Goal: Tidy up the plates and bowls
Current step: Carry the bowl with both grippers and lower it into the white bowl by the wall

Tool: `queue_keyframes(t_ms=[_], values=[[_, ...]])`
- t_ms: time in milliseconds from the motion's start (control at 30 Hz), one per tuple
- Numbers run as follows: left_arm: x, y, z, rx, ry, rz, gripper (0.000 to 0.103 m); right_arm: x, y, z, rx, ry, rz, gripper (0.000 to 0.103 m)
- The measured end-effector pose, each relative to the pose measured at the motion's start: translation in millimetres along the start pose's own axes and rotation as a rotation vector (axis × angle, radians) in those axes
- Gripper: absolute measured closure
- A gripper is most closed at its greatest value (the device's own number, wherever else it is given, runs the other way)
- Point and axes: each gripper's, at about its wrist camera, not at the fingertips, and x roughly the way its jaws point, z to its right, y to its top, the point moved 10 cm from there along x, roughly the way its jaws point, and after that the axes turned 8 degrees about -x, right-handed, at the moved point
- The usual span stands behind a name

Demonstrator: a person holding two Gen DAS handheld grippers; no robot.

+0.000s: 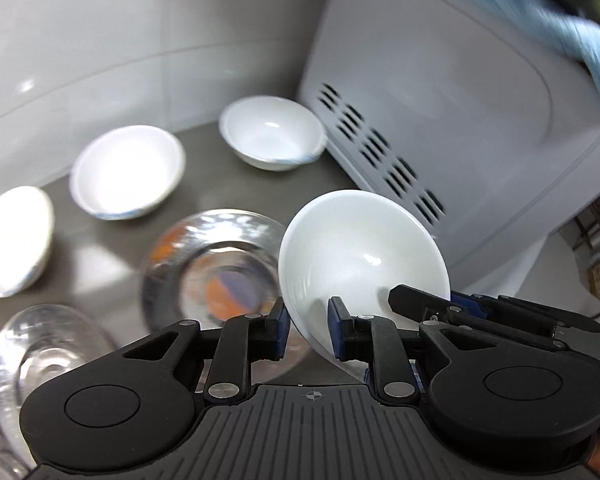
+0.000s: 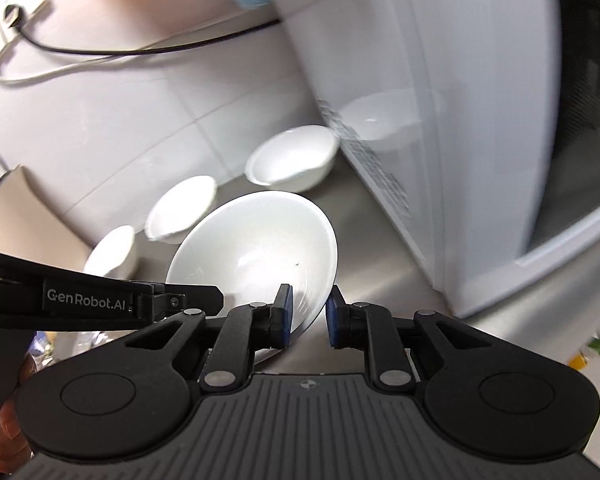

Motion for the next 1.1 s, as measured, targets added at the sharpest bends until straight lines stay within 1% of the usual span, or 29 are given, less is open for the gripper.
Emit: queue_keyframes(t_ms=[233, 467, 600, 800, 933, 1100], values=[[-20, 19, -44, -0.08, 0.069, 0.043, 0.014, 27, 30, -45, -0.089, 0.087, -0.023, 0.081], [-30, 44, -85, -0.156, 0.101, 0.073, 0.014, 52, 57, -82, -0.159, 0.143, -0.037, 0.081], [-25, 60, -106, -0.189, 0.124, 0.078, 0.012, 72, 70, -96, -0.188, 0.158, -0.047, 0.081], [-7, 82, -132, -0.234, 0.149, 0.073, 0.012, 108, 88, -104, -0.181, 0.176, -0.064, 0.081], [9, 90, -145, -0.254, 0.166, 0.056, 0.011, 127, 96, -107, -0.185, 0.174, -0.071, 0.081], [21, 96, -159, -0.298, 0.159, 0.045, 0.01, 145, 95, -110, -0.212, 0.157, -0.083, 0.081]])
